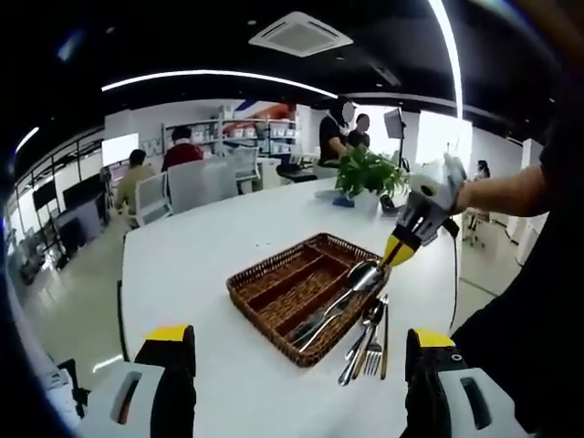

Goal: Arrange the knives, forks, and spoons in their matching storage slots by inserting each utensil handle-first until every utensil is classified and aligned in the correct compartment

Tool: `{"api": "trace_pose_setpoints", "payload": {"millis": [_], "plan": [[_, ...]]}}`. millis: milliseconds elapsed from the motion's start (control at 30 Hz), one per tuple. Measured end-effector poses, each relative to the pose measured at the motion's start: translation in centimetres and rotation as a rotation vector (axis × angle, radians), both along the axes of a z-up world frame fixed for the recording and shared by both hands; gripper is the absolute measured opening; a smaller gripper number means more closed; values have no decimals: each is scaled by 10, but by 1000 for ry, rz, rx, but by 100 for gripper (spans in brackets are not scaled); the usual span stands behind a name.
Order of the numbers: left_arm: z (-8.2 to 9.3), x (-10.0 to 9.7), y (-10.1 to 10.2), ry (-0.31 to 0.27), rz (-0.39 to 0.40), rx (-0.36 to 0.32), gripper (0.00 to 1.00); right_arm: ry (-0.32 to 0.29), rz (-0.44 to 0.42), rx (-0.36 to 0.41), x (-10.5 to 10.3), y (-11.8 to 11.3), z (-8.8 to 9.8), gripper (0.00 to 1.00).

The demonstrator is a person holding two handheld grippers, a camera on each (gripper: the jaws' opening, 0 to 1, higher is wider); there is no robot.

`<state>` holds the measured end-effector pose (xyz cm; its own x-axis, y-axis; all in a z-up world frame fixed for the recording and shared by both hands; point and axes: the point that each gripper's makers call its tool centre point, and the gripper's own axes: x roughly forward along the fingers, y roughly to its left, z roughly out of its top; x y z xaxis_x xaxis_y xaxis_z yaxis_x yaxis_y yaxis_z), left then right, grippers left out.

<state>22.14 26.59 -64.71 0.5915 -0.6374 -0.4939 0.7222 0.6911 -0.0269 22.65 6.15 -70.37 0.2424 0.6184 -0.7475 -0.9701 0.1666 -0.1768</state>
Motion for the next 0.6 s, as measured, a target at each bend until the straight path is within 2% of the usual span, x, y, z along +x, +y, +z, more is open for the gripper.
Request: {"api": "trace_pose_setpoints", "payload": {"millis": [400,600], "plan": [[3,1,-3,-1,-9,3,100,-76,55,-18,15,0,31,0],[3,2,-3,-2,-15,7,100,-104,100,-31,17,8,47,0]]}}
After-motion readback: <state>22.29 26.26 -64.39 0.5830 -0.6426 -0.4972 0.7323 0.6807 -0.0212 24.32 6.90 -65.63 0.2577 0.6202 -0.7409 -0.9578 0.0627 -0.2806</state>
